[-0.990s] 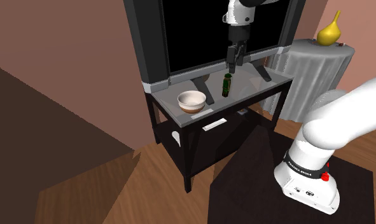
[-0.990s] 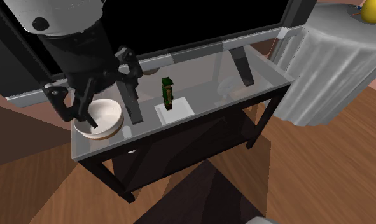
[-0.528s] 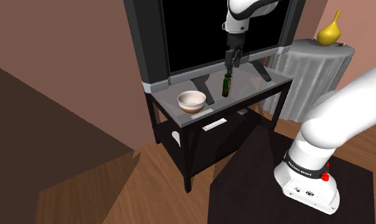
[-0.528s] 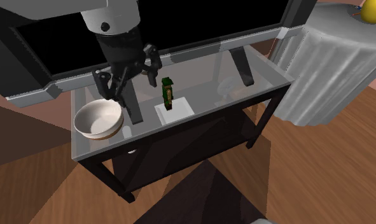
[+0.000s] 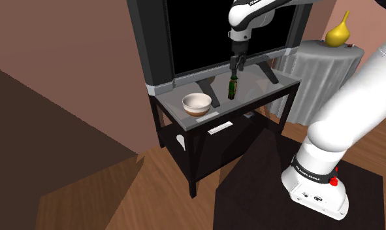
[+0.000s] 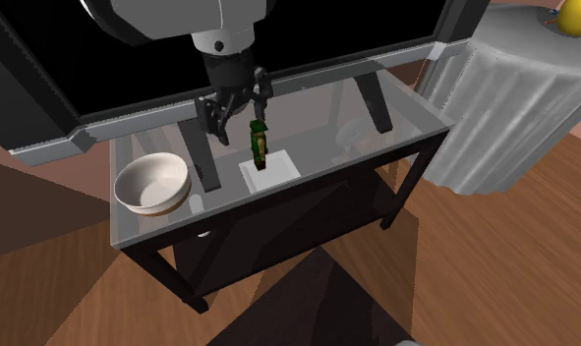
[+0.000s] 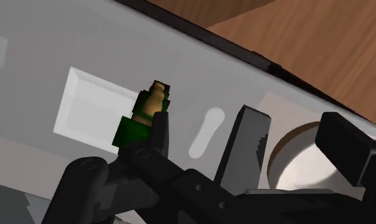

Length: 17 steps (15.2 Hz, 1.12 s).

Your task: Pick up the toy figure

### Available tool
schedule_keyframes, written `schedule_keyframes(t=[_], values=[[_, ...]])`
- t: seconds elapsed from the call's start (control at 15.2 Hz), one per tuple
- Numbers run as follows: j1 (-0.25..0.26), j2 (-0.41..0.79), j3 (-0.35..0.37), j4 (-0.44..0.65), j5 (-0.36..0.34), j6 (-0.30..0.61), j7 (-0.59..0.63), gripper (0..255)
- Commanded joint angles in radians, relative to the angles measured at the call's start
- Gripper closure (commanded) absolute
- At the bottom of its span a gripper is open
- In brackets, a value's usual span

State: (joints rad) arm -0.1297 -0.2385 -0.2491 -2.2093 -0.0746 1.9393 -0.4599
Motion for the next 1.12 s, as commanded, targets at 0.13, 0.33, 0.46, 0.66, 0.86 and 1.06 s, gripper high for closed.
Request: schedule_keyframes(t=[0.13, 0.33, 0.46, 0.66, 0.86, 1.06], values=[[-0.021, 0.134, -0.049, 0.079, 0.028, 0.055, -0.077, 0], [-0.037, 0.224, -0.073, 0.141, 0.057, 0.08, -0.126, 0], [-0.038, 0.234, -0.073, 0.124, 0.06, 0.106, -0.129, 0], [-0.039, 0.25, -0.073, 0.1, 0.066, 0.146, -0.132, 0], [-0.04, 0.265, -0.074, 0.081, 0.071, 0.179, -0.136, 0], [-0.039, 0.265, -0.074, 0.08, 0.071, 0.18, -0.136, 255]])
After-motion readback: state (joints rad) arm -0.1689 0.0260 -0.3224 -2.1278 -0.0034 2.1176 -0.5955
